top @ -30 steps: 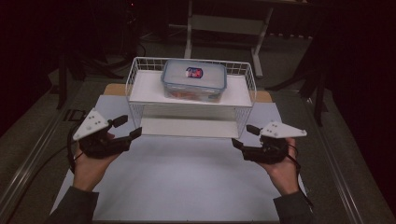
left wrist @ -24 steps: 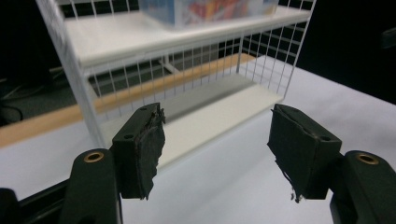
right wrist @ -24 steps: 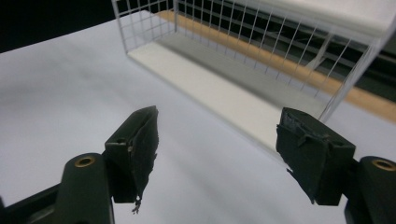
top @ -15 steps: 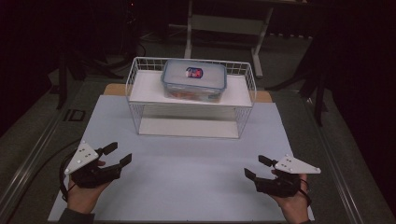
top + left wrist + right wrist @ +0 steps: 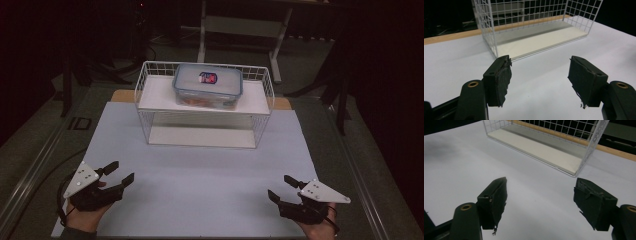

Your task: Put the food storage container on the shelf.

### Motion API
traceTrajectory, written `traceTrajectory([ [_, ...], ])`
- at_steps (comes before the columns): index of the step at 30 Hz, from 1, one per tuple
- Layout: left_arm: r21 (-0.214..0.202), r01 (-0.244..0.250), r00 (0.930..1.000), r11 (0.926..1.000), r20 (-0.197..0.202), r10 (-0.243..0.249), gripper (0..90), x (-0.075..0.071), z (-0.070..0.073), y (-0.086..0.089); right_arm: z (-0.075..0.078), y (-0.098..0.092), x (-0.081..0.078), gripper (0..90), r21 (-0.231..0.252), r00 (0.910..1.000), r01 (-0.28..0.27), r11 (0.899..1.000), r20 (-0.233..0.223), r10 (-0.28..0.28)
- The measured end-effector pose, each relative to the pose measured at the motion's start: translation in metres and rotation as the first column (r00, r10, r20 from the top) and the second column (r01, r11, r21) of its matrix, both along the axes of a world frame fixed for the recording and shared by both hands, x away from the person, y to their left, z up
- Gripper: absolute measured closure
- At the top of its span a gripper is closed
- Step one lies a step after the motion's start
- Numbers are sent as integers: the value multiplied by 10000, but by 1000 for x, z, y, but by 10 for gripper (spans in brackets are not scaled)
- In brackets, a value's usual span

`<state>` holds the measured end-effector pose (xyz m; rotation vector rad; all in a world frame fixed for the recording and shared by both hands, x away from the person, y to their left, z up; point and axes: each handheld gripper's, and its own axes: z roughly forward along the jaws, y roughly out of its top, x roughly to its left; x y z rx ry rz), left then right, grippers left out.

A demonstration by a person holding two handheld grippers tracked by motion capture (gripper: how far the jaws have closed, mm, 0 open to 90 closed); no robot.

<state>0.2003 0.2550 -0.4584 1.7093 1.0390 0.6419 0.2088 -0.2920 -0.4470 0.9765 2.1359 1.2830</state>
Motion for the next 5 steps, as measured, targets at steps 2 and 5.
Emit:
traceTrajectory([
  [2,-36,-153,9999,9999,-41,153,336,2,-2,3,-3,-2,2,247,-16,9999,83,10000,-64,-83],
  [5,14,-366,9993,9993,-103,366,330,5,-4,6,-6,-5,5,242,-100,9998,213,9997,-41,-213],
])
